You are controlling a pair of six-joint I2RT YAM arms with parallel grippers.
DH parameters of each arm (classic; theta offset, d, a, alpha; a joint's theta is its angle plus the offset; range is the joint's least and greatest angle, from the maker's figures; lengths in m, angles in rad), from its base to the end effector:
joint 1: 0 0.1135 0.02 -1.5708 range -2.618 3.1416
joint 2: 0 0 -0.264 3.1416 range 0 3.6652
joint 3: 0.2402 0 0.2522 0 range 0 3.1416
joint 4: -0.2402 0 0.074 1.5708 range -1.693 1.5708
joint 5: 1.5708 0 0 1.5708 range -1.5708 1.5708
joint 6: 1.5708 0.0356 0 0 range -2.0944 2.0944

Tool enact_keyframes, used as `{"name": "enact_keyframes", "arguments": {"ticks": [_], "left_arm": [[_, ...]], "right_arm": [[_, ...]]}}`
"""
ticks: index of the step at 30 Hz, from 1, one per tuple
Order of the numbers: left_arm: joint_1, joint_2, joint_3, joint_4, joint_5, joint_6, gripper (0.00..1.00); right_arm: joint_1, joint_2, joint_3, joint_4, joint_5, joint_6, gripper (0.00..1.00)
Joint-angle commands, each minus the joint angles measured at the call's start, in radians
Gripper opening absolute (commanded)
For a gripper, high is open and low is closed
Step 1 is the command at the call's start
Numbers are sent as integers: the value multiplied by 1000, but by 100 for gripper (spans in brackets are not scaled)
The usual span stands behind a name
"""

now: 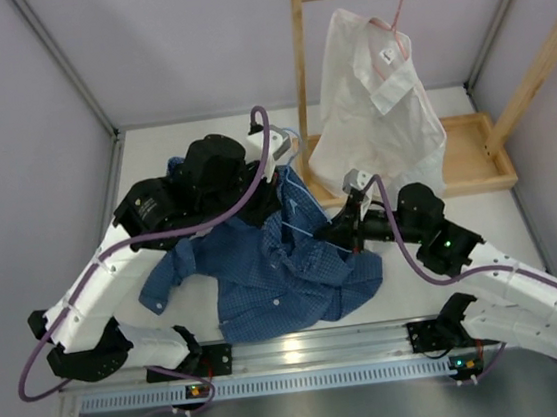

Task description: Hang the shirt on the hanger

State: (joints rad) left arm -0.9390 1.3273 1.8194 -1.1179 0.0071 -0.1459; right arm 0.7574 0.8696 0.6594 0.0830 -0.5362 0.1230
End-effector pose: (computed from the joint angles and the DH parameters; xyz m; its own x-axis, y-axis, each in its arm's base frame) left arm 0.1372 -0.1880 0.4741 -0.4601 0.3825 -0.8013 0.7515 0.6484 -0.1219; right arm 0.1368 0.1544 0.3095 -0.2091 -0.0526 -0.9765 -0.9403 0.2851 0.1860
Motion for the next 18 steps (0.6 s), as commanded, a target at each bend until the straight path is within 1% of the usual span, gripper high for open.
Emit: {"name": "enact_keyframes", "arguments": {"ticks": [1, 2, 4, 5, 6, 7, 8, 9, 11, 12, 13, 14, 15, 17, 18], "left_arm": [[-4, -7, 30, -17, -87, 6, 2], [-4, -2, 46, -23, -111, 8, 20], [-4, 16, 83, -30, -116, 25, 37], [-4, 19, 127, -28, -114, 34, 51], [-3, 18, 153, -26, -119, 43, 77], [-4, 16, 182, -25, -127, 66, 87], [-4, 18, 243, -25, -133, 84, 94], [-4, 10, 270, -19, -137, 103, 98], [-4, -14, 278, 61, -127, 182, 98], [-4, -63, 221, 111, -112, 213, 98], [-4, -98, 169, 169, -87, 291, 98], [-4, -135, 100, 323, -90, 336, 98], [-4, -213, -60, 408, -114, 418, 98], [-3, -302, -194, 595, -105, 498, 98], [-3, -312, -230, 615, -84, 528, 98]], "right_arm": [[16, -34, -35, 245, 35, 46, 0], [16, -41, -49, 297, 35, 55, 0], [19, -47, -93, 357, 35, 90, 0], [17, -53, -105, 403, 35, 96, 0], [17, -57, -127, 423, 42, 104, 0], [19, -61, -139, 445, 45, 118, 0], [17, -64, -152, 467, 45, 122, 0], [17, -69, -161, 509, 47, 128, 0], [17, -70, -178, 537, 44, 142, 0], [17, -69, -182, 552, 39, 147, 0], [17, -69, -191, 578, 38, 158, 0], [17, -67, -195, 589, 35, 164, 0], [17, -69, -202, 613, 25, 171, 0], [19, -76, -210, 626, 16, 181, 0], [17, -78, -214, 627, 10, 184, 0]]}}
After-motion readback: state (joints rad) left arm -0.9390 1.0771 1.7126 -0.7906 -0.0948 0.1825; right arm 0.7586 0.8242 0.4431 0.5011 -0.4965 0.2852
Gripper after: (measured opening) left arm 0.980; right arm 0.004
